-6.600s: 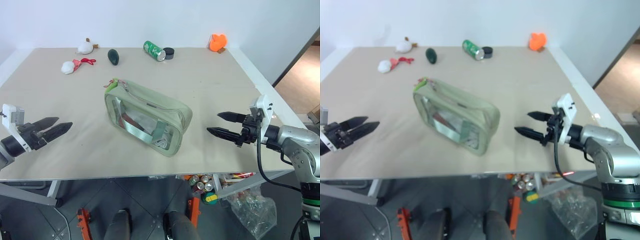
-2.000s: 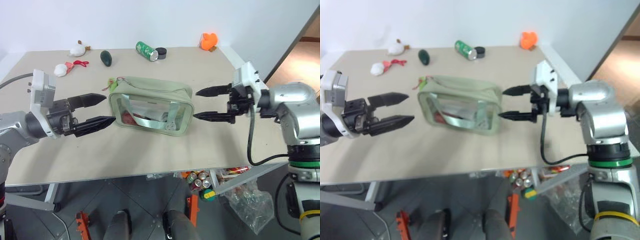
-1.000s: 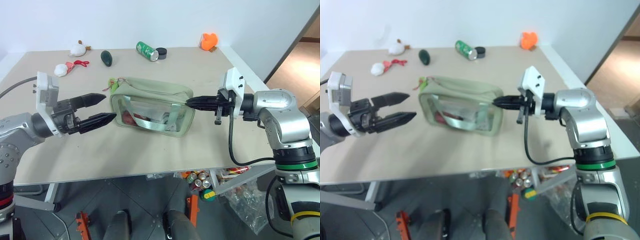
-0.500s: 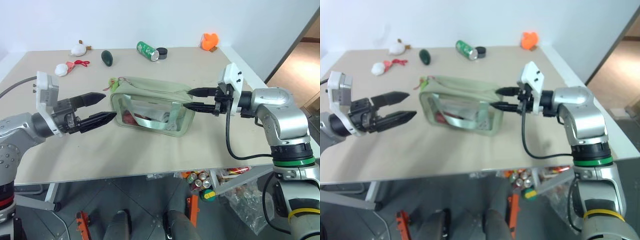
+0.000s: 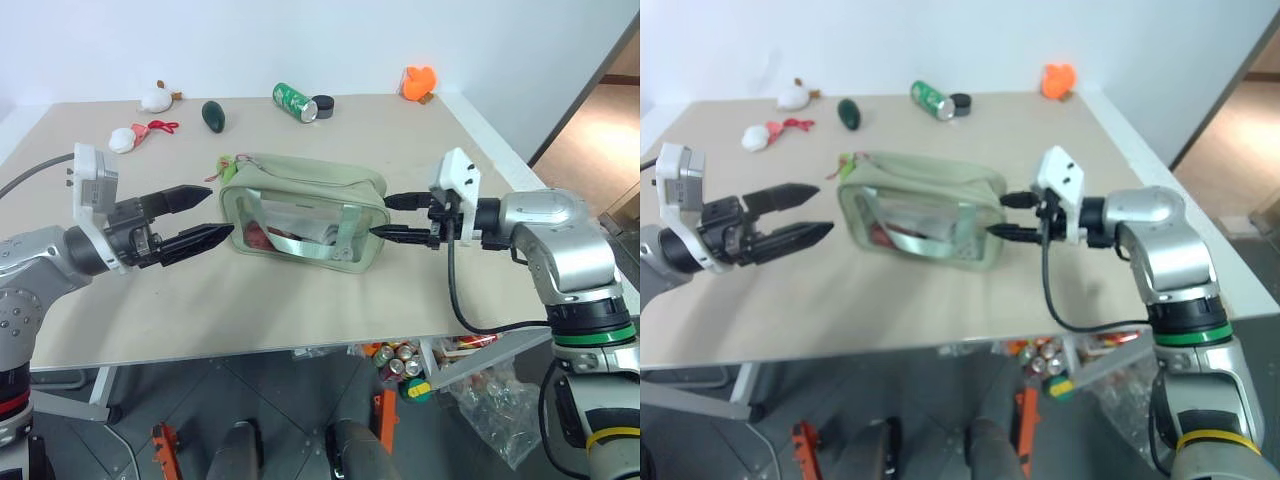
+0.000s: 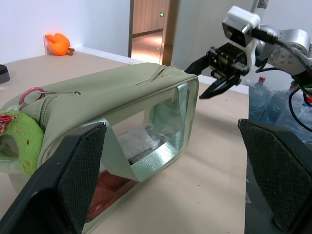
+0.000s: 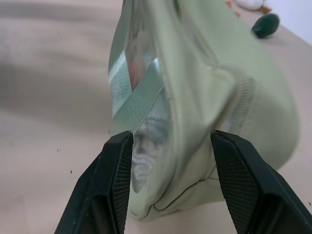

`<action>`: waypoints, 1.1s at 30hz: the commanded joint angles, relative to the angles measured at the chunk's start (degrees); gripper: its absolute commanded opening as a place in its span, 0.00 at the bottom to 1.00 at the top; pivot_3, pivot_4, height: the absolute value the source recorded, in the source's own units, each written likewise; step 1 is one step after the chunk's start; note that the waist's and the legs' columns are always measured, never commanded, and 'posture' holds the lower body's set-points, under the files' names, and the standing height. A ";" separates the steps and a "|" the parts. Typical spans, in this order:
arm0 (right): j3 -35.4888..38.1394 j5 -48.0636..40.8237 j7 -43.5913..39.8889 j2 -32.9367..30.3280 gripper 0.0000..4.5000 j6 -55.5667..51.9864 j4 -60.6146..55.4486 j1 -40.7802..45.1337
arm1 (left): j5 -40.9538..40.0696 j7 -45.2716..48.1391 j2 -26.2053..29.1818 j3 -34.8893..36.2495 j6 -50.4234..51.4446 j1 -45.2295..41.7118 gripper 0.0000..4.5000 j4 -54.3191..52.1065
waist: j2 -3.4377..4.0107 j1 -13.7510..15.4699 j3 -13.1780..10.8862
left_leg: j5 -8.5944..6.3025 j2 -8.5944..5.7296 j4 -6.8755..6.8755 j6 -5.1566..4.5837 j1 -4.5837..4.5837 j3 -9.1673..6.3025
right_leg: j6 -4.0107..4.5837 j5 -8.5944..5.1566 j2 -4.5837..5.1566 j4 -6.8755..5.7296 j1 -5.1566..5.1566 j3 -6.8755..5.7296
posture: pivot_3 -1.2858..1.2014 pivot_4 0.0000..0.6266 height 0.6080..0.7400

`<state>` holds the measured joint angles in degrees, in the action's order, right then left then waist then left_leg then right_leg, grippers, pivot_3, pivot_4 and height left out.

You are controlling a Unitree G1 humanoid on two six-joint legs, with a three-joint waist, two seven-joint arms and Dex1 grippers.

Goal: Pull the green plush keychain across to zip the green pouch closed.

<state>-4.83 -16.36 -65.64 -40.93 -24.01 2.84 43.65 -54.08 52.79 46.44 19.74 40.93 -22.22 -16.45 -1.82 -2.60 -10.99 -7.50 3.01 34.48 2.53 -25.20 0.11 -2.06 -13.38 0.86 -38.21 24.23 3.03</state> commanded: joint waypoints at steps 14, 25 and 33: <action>0.85 1.25 -1.75 1.27 0.00 7.47 4.73 3.10 | -0.69 -0.24 1.07 4.05 -0.76 0.61 1.00 -0.32 | 0.00 0.00 0.00 | 0.00 0.00 0.00 0.00 -0.01 0.00 | -0.01 0.00 0.00 0.00 0.00 0.00 | 0.52 0.24 1.00; 0.37 3.75 -10.20 -0.32 0.00 16.41 21.22 12.12 | -0.14 1.08 1.95 5.59 -0.75 0.30 1.00 4.60 | -0.02 -0.06 -0.01 | 0.00 -0.01 0.00 0.00 -0.01 0.02 | -0.01 0.01 0.01 0.03 0.00 0.00 | 0.52 0.24 1.00; -0.13 4.30 -9.83 2.16 0.00 17.79 20.59 11.16 | 10.24 -7.03 -0.75 -0.78 -2.63 -6.46 1.00 18.39 | -0.02 -0.02 -0.01 | -0.02 0.02 -0.06 -0.02 0.02 -0.01 | -0.12 0.06 -0.05 0.01 0.01 -0.01 | 0.52 0.24 1.00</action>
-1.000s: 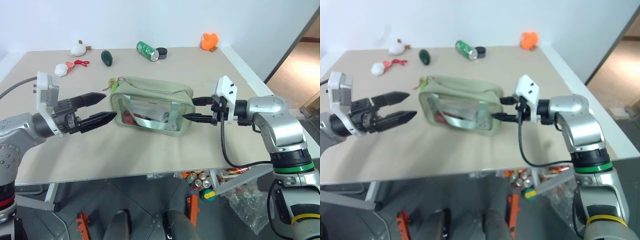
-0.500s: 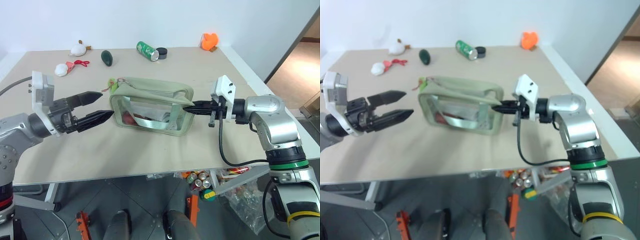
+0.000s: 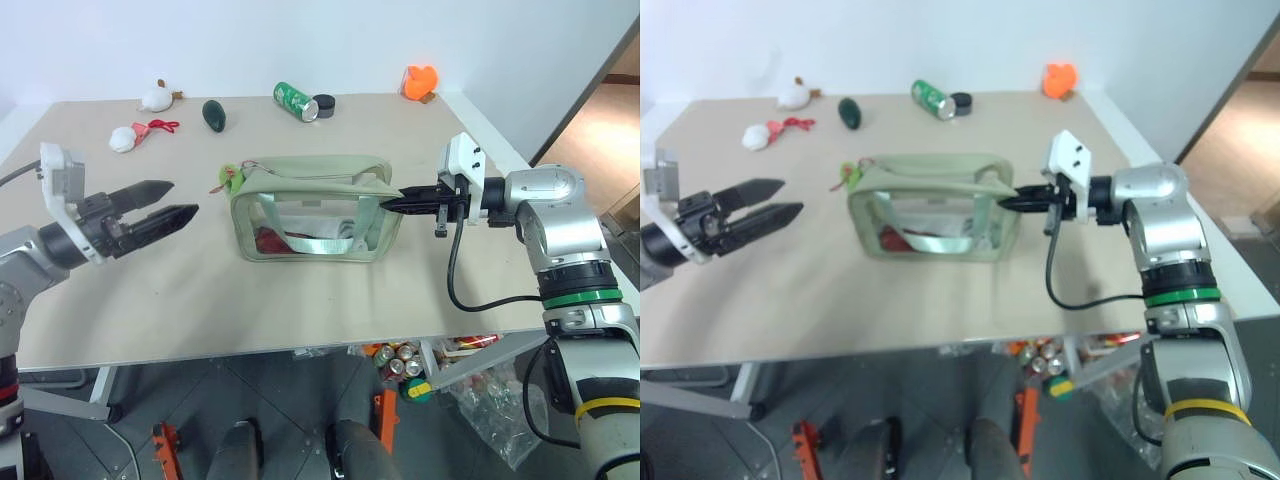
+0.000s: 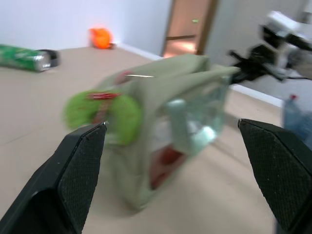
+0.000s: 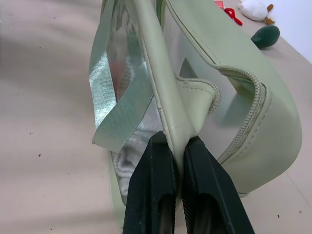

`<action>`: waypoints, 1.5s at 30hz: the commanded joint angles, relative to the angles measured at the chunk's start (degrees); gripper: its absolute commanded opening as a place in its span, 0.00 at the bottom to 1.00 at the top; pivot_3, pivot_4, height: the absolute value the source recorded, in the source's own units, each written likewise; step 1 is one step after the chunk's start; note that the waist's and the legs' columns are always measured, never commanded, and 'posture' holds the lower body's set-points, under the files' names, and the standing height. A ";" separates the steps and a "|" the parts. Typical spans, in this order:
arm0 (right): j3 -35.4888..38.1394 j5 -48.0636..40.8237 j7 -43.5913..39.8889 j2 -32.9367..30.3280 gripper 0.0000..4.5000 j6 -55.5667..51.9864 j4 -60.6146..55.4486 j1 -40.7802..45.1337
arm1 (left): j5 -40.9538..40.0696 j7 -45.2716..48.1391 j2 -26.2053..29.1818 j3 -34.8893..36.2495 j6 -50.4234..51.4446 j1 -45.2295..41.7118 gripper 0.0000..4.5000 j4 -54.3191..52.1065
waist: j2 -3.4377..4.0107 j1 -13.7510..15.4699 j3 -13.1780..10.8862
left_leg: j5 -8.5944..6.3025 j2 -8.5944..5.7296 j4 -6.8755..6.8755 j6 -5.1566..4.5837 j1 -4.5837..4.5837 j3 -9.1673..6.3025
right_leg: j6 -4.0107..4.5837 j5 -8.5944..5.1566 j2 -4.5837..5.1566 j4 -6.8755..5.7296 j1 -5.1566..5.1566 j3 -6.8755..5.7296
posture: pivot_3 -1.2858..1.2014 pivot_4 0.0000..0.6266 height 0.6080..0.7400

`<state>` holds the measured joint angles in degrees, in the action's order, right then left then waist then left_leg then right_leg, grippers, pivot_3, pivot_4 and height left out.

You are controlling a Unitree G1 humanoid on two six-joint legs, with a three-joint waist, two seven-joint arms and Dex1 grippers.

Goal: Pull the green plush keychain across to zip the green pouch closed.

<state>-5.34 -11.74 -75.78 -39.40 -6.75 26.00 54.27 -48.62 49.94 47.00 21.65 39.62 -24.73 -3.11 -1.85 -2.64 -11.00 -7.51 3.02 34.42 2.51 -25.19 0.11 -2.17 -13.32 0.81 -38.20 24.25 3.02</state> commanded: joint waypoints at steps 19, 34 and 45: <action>1.49 -0.68 1.60 -0.40 0.00 -2.14 -9.06 -4.04 | 11.68 -12.92 -14.87 -5.85 -2.91 -17.15 1.00 19.92 | -0.03 -0.16 0.02 | 0.01 0.04 0.03 0.02 0.02 0.04 | -0.20 0.20 -0.15 -0.03 0.01 0.19 | 0.52 0.24 1.00; 1.72 -0.60 2.51 -0.46 0.00 -1.82 -9.02 -4.16 | 13.64 -13.98 -18.28 -5.77 -3.65 -19.70 0.75 23.71 | -0.03 -0.12 0.02 | 0.02 0.04 0.04 0.03 0.02 0.04 | -0.21 0.22 -0.15 -0.02 0.01 0.19 | 0.52 0.24 1.00; 1.67 -0.53 3.30 -0.46 0.00 -1.60 -9.60 -5.00 | 13.51 -12.26 -19.42 -5.59 -3.58 -20.00 0.00 21.74 | -0.03 -0.12 0.02 | 0.02 0.03 0.04 0.04 0.02 0.04 | -0.21 0.24 -0.15 -0.02 0.01 0.19 | 0.52 0.24 1.00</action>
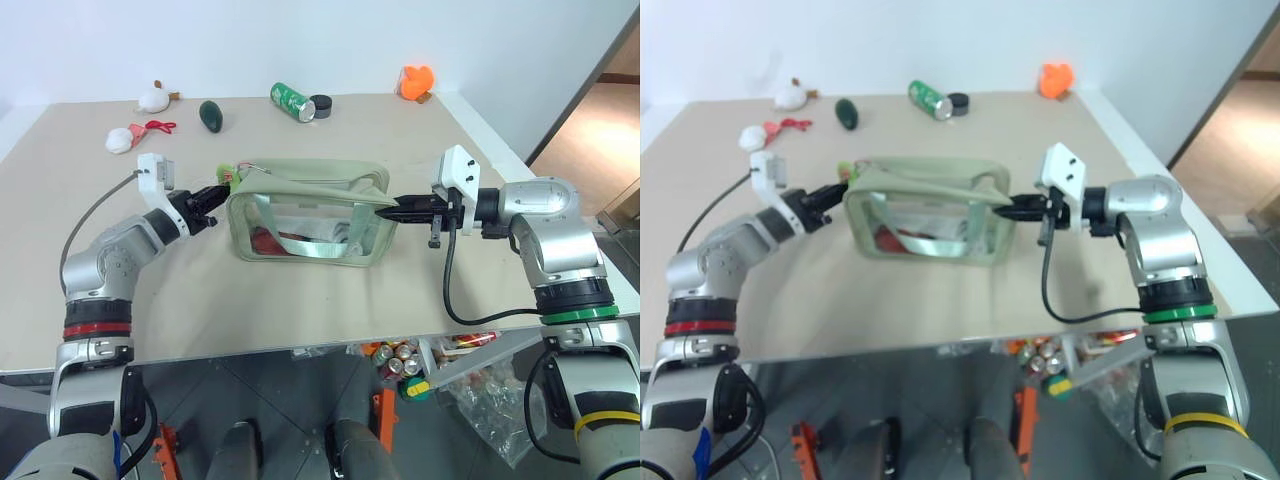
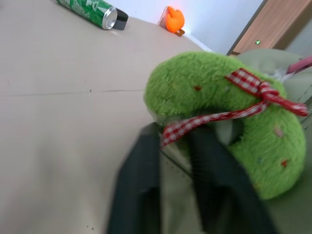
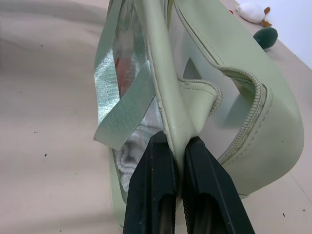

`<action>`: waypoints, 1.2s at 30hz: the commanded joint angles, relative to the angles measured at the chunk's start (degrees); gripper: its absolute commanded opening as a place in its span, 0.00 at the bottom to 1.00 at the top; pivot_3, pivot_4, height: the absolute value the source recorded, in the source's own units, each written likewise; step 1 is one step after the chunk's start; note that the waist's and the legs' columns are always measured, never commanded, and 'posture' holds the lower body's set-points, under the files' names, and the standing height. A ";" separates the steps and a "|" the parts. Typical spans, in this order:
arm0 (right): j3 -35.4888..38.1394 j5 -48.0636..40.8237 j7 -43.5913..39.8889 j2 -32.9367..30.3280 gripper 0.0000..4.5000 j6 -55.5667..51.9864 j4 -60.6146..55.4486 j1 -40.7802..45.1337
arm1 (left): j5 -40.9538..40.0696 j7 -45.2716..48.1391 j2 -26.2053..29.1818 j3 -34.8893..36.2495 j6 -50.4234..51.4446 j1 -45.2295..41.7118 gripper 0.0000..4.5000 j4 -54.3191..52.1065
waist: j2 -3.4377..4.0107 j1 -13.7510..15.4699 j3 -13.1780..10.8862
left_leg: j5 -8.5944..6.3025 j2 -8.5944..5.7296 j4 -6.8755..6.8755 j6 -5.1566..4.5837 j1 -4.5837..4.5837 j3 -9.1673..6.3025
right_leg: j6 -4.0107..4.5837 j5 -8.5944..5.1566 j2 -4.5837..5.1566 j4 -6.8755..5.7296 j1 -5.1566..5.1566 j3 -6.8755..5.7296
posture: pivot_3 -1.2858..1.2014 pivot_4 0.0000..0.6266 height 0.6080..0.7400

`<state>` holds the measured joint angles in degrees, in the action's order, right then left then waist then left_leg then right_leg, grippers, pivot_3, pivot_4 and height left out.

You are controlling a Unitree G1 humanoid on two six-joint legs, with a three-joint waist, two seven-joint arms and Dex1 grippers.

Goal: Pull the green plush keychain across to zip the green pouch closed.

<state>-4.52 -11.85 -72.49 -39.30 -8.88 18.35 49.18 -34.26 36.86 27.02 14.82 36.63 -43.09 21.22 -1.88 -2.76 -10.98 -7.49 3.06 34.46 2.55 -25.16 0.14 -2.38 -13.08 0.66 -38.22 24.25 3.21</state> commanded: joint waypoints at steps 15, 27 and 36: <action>0.44 0.00 0.19 -0.09 0.00 1.21 -0.86 1.04 | -5.65 6.26 0.93 -1.88 1.54 -7.53 0.00 -17.41 | -0.01 -0.01 -0.01 | 0.01 -0.01 -0.01 0.02 -0.02 0.00 | -0.04 0.02 0.01 0.03 0.00 0.02 | 0.52 0.24 1.00; 0.66 -0.04 0.26 -0.35 0.00 0.99 -1.40 0.67 | -0.94 10.75 5.69 -8.64 2.43 -1.26 0.28 -20.42 | 0.00 0.00 -0.01 | 0.02 -0.01 0.06 0.01 0.01 0.02 | -0.02 0.04 0.00 0.02 -0.03 0.06 | 0.52 0.24 1.00; 0.27 0.30 0.15 0.00 0.00 1.22 -0.77 1.43 | -4.57 5.88 3.19 -2.56 3.98 -5.55 0.98 -16.74 | -0.01 -0.03 -0.01 | 0.02 0.00 0.06 0.01 0.00 0.01 | -0.03 0.05 -0.01 0.02 -0.02 0.05 | 0.52 0.24 1.00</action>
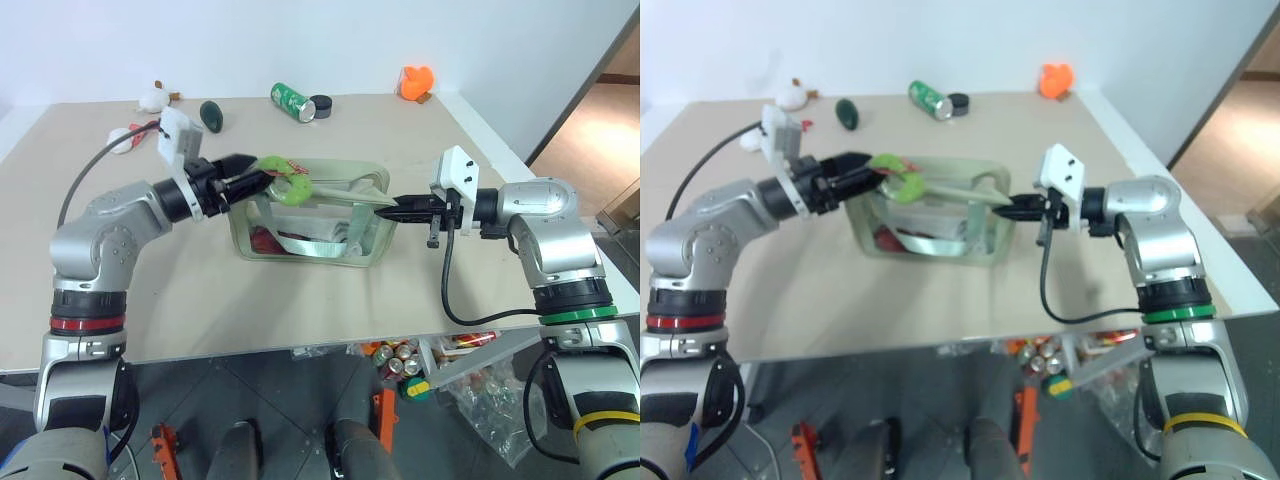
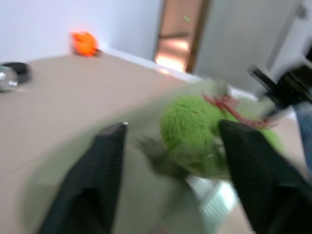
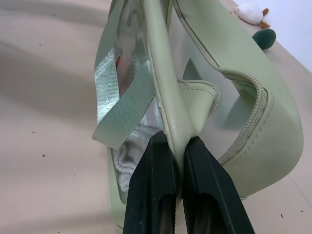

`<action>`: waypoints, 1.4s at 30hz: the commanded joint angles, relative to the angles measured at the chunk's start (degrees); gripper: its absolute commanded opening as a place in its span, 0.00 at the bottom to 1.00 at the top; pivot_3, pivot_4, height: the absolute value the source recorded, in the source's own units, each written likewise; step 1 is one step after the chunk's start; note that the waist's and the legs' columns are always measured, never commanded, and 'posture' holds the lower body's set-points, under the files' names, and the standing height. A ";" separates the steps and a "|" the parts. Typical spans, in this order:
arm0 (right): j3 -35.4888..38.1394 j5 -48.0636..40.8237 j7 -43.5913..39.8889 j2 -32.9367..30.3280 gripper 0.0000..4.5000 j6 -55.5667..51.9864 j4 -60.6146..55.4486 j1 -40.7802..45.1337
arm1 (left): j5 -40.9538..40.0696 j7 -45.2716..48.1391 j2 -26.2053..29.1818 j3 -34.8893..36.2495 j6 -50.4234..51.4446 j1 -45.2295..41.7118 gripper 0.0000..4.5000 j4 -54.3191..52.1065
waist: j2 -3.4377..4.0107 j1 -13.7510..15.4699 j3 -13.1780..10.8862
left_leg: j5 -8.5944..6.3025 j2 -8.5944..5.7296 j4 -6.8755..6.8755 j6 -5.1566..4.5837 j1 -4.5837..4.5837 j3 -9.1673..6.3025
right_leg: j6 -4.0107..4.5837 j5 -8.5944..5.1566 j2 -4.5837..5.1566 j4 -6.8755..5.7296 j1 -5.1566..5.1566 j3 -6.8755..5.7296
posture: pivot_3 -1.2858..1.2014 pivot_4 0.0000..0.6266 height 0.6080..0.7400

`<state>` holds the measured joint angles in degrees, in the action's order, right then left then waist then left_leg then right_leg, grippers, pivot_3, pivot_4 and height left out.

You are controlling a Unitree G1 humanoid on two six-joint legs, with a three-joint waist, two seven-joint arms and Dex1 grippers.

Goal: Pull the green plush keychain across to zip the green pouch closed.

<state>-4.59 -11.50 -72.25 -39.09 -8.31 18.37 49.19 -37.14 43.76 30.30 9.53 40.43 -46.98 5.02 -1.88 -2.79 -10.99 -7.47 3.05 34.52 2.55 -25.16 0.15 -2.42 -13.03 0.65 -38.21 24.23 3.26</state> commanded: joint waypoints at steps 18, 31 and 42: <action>0.17 -0.13 0.26 0.06 0.00 0.02 -2.00 0.41 | -4.84 8.26 11.68 7.46 1.10 8.25 0.99 -2.44 | 0.01 -0.43 0.00 | -0.01 0.03 -0.11 0.01 0.03 0.03 | 0.05 -0.03 -0.02 -0.01 0.08 0.03 | 0.52 0.24 1.00; 0.66 -0.56 0.49 -0.59 0.00 -1.29 -4.03 -0.86 | -1.63 10.84 10.26 0.84 -0.81 11.81 0.99 -4.03 | -0.01 0.02 0.01 | 0.00 0.05 -0.01 0.00 0.00 0.03 | 0.09 -0.01 -0.01 -0.01 0.04 -0.02 | 0.52 0.24 1.00; 1.17 -1.01 1.25 -1.34 0.00 -2.59 -6.57 -2.71 | -0.17 10.68 6.33 1.49 -4.34 8.08 0.67 1.52 | -0.02 0.05 0.01 | 0.00 0.07 -0.02 0.00 -0.01 0.02 | 0.09 -0.01 -0.04 0.00 0.05 -0.01 | 0.52 0.24 1.00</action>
<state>-4.40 -11.98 -71.05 -39.54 -10.85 14.09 46.45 -36.44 54.24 36.54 9.00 37.10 -37.56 7.12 -1.90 -2.74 -10.98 -7.47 3.12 34.50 2.56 -25.17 0.18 -2.33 -13.04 0.62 -38.21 24.28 3.26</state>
